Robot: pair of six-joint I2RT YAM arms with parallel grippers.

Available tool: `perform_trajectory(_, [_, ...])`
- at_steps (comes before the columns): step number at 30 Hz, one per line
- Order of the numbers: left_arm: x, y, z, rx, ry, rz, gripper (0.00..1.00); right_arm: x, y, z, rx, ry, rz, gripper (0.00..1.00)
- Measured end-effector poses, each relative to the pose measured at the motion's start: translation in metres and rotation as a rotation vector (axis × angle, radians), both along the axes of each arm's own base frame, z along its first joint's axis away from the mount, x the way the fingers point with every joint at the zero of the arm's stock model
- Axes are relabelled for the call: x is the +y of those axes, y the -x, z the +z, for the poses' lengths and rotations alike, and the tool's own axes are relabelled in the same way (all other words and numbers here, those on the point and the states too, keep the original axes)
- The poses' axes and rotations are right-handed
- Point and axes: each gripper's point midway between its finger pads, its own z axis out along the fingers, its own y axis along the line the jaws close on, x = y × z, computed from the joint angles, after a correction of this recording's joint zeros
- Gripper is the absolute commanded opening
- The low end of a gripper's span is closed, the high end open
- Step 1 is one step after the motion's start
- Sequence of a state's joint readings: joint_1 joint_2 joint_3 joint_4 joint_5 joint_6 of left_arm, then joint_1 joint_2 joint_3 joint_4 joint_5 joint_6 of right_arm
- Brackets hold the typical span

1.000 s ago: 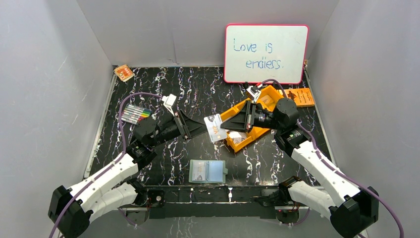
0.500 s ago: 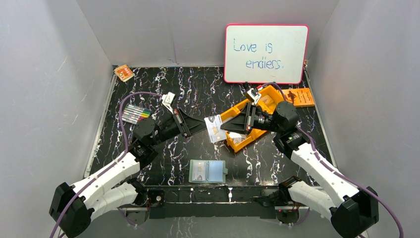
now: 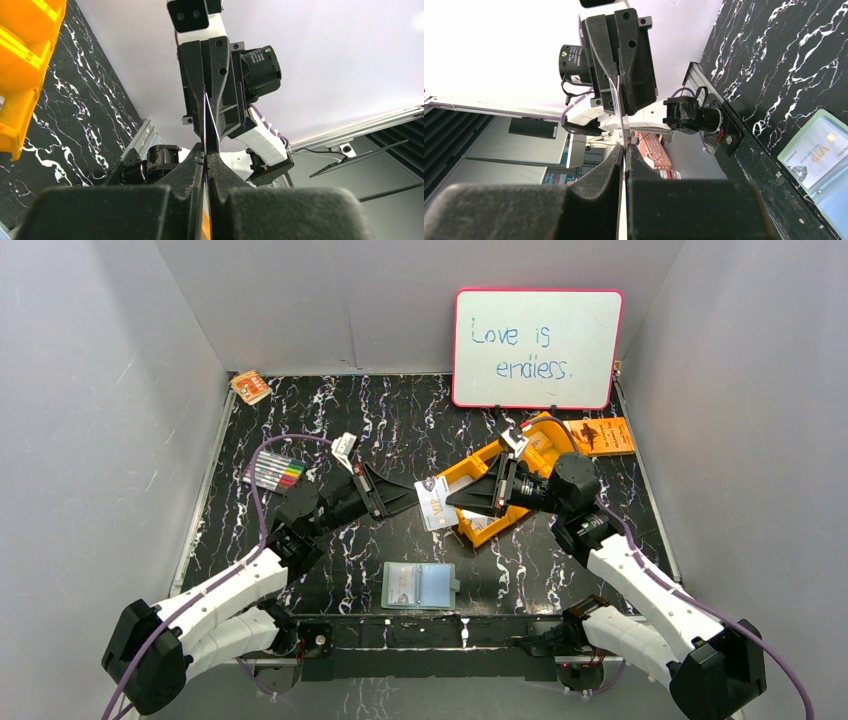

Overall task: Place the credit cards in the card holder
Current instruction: Pick up the credit card from the storage box.

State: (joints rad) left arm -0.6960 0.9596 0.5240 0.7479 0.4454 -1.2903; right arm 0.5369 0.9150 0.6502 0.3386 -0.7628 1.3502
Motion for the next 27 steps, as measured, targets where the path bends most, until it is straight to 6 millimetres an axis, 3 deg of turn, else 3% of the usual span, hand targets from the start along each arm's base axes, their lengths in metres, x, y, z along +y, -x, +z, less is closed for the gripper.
perform_trajectory(10, [0.001, -0.002, -0.003, 0.020, 0.009, 0.013, 0.00, -0.001, 0.000, -0.008, 0.036, 0.006, -0.013, 0.26])
perform_trajectory(17, [0.001, -0.002, -0.007, 0.039, 0.008, 0.015, 0.00, -0.001, 0.000, -0.009, 0.041, 0.009, -0.014, 0.00])
perform_trajectory(27, [0.001, -0.005, -0.018, 0.037, -0.034, 0.036, 0.00, -0.004, -0.001, -0.017, 0.043, 0.043, -0.046, 0.00])
